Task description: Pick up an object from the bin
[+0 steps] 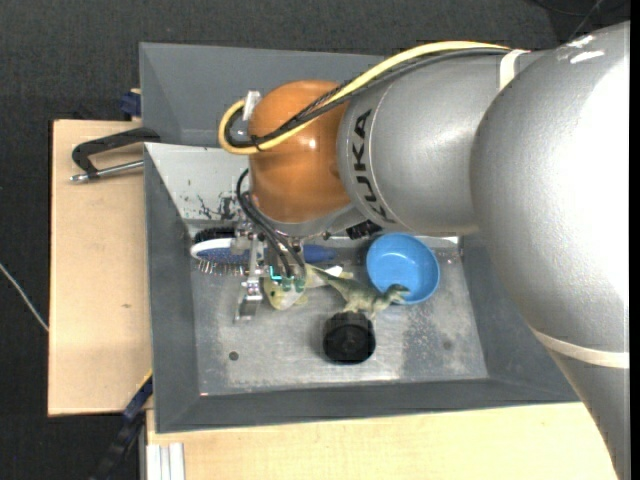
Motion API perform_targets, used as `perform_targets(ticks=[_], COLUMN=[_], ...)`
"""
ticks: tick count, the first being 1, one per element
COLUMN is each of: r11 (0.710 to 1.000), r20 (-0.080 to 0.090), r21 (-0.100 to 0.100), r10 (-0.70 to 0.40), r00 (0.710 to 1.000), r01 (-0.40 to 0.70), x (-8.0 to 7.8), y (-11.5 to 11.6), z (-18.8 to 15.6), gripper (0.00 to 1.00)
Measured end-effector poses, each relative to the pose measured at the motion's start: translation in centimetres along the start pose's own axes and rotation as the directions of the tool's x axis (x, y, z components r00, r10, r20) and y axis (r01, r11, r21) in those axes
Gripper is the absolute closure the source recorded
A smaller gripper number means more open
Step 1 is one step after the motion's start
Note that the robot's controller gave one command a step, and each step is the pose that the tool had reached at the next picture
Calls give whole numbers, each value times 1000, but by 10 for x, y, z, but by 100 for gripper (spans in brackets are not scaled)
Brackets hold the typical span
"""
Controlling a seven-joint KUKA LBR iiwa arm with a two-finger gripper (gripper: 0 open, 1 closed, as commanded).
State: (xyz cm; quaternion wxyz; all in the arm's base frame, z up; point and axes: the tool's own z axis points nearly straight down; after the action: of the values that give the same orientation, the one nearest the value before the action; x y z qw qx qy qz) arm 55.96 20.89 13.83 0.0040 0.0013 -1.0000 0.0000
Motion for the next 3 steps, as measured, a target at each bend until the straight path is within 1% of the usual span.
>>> perform_targets(ticks=[1,2,3], r11=[996,996,996], r20=[18,20,16], r21=[-2,-3,-2], r10=[-90,-92,-90], r00=[996,996,996], r01=[90,92,90], x=[-28,-19,-18], y=[5,-34,-35], z=[-34,55,57], gripper=[0,0,100])
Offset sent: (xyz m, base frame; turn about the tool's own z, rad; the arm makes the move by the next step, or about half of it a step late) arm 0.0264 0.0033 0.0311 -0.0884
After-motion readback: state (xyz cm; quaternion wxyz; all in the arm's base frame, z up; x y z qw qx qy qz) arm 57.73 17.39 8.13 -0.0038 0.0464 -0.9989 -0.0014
